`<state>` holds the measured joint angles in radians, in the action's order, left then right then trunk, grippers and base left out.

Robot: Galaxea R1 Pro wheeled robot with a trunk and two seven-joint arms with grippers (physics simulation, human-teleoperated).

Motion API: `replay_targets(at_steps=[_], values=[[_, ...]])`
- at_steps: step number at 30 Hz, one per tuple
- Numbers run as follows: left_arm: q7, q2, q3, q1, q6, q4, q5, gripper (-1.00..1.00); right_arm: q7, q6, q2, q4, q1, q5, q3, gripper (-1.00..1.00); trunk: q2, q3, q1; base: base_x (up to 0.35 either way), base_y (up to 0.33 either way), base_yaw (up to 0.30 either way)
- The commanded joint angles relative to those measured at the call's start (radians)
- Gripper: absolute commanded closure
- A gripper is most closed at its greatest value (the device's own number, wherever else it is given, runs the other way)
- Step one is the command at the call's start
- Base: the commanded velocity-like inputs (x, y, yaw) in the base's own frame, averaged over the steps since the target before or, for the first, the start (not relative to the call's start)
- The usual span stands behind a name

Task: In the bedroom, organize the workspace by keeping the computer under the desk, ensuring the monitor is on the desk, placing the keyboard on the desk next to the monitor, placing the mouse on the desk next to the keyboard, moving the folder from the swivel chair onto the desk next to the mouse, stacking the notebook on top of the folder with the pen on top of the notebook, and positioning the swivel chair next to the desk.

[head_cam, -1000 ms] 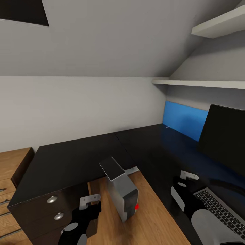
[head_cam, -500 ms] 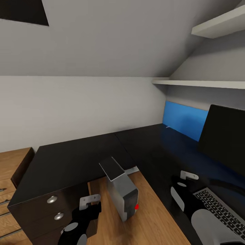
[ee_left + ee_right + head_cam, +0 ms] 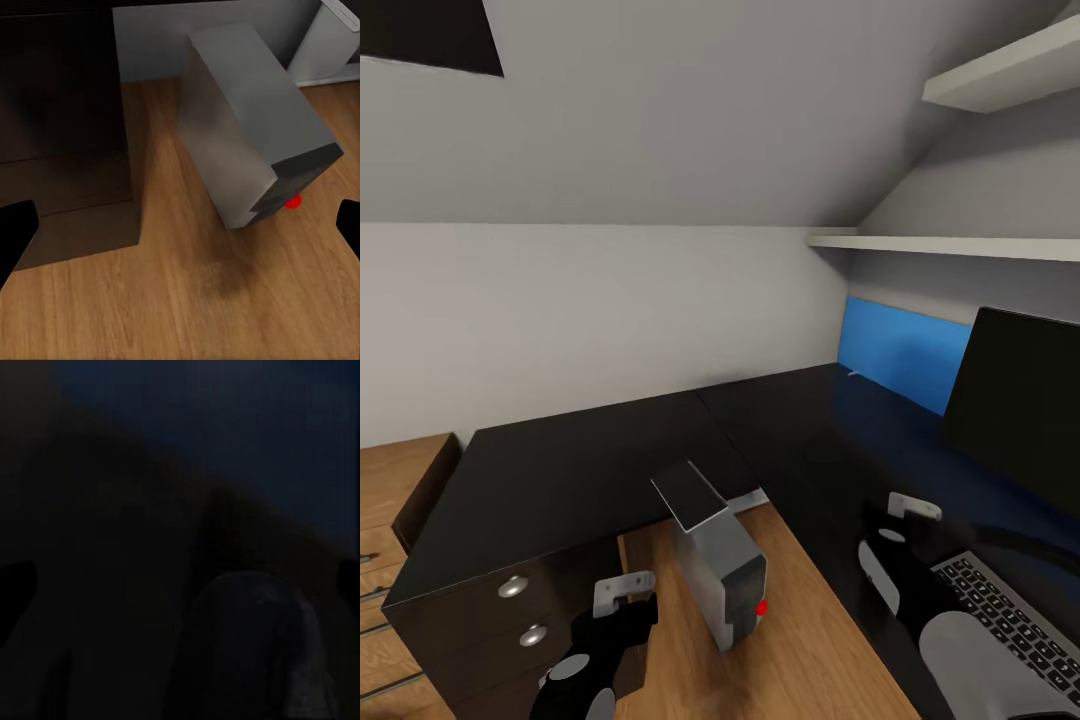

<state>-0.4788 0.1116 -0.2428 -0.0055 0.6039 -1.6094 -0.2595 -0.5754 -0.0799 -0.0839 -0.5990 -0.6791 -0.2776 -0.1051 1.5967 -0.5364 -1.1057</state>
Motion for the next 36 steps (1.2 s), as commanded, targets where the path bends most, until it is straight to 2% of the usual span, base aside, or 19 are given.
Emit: replay_targets(at_steps=[1,4,10,12,17,19,24,29,36], values=[[-0.01,0.0,-0.001,-0.001,0.002,-0.001,-0.01,-1.0,-0.016,-0.01,-0.001,-0.028,0.0,-0.004,-0.008,-1.0,0.001,-0.001,0.0,0.0,0.0,0.0],[-0.009,-0.001,-0.001,-0.001,0.002,-0.001,-0.01,-1.0,-0.047,-0.019,-0.001,-0.097,0.002,-0.004,-0.013,-1.0,0.001,-0.001,0.0,0.0,0.0,0.0],[-0.01,-0.001,-0.001,-0.001,0.002,-0.001,-0.01,-1.0,-0.056,-0.028,0.007,-0.119,0.003,-0.004,-0.023,-1.0,0.001,-0.001,0.0,0.0,0.0,0.0],[-0.009,-0.001,-0.001,-0.001,0.002,-0.001,-0.01,-1.0,-0.056,-0.028,0.022,-0.121,0.003,-0.003,-0.027,-1.0,0.001,-0.001,0.0,0.0,0.0,0.0],[-0.01,-0.001,-0.001,-0.001,0.002,-0.001,-0.01,-1.0,-0.056,-0.029,0.093,-0.122,0.003,-0.003,-0.036,-1.0,0.001,-0.001,0.0,0.0,0.0,0.005],[-0.01,-0.001,-0.001,-0.001,0.002,-0.001,-0.01,-1.0,-0.053,-0.031,0.112,-0.121,0.003,-0.005,-0.036,-1.0,0.001,-0.001,0.0,0.0,0.0,0.108],[-0.011,0.0,-0.001,-0.001,0.002,-0.001,-0.009,-1.0,-0.044,-0.031,0.136,-0.12,0.004,-0.009,-0.037,-1.0,0.001,-0.001,0.0,0.0,0.0,0.221],[-0.011,-0.001,-0.001,-0.001,0.002,-0.001,-0.008,-1.0,-0.043,-0.03,0.18,-0.12,0.005,-0.009,-0.053,-1.0,0.001,-0.001,0.0,0.0,0.0,0.274],[-0.011,-0.002,-0.001,-0.001,0.002,-0.001,-0.006,-1.0,-0.041,-0.03,0.192,-0.12,0.006,-0.009,-0.088,-1.0,0.001,-0.001,0.0,0.0,0.0,0.28]])
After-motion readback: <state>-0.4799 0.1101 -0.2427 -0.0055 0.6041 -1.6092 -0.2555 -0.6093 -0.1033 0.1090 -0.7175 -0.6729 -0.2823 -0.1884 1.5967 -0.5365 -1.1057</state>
